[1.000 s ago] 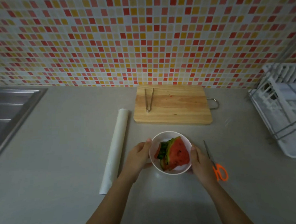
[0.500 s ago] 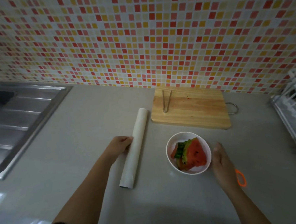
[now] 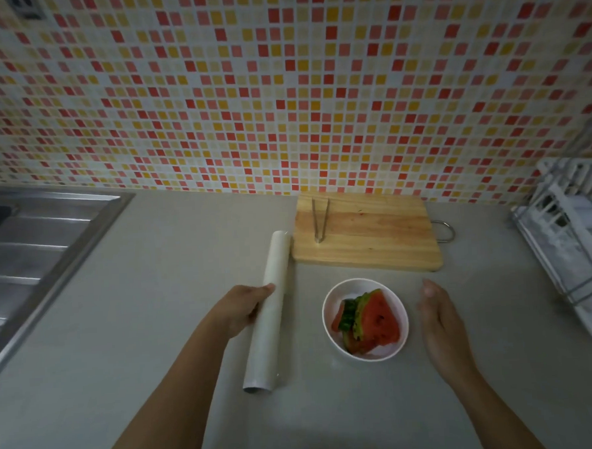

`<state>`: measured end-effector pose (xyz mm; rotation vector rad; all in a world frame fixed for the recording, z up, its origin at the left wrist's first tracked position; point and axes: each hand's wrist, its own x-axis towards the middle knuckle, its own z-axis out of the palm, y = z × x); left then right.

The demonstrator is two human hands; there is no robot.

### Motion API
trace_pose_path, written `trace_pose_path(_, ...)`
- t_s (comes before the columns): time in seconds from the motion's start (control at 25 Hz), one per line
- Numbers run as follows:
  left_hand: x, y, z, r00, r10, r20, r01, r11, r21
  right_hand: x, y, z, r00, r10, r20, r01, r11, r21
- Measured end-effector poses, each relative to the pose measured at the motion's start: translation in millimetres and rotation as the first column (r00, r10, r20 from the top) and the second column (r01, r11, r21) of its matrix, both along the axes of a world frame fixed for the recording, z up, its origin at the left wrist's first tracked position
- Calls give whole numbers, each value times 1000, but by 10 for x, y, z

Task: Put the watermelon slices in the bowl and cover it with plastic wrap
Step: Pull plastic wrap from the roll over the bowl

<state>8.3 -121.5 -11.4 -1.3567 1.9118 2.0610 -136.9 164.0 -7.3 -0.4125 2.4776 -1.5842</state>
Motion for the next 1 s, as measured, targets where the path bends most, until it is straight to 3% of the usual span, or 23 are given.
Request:
trace_pose_path(0.08,-83,102,179,991,54,-120,-47,997,65,-59,-117,189,999,32,9,-32,998,-58)
trace_pose_path(0.2,-379,342,616,940,90,-328,-97,995,-7,-214,-448,661,988,152,-39,-156,982,-107)
trace_pose_path(0.36,-696,785,1148,855,-21,-518,-57,989,-134,-483,-897,1406,977,181,-109,-203,949,-241)
trace_pose_path(0.48,-716,1065,1235,829,-83,-553,-85,958,-272,-600,-1022,1784,993,104,-48,-114,908,-402)
trace_pose_path(0.76,-698,1268,1257,821,-206,-532,-75,885,-459,-594,-910,2045,999,37,21,-18,801,-598)
trace_pose_path(1.0,-723,1308,1243,820,-207,-533,-72,887,-456,-561,-818,2094,1000,2,30,18,763,-646)
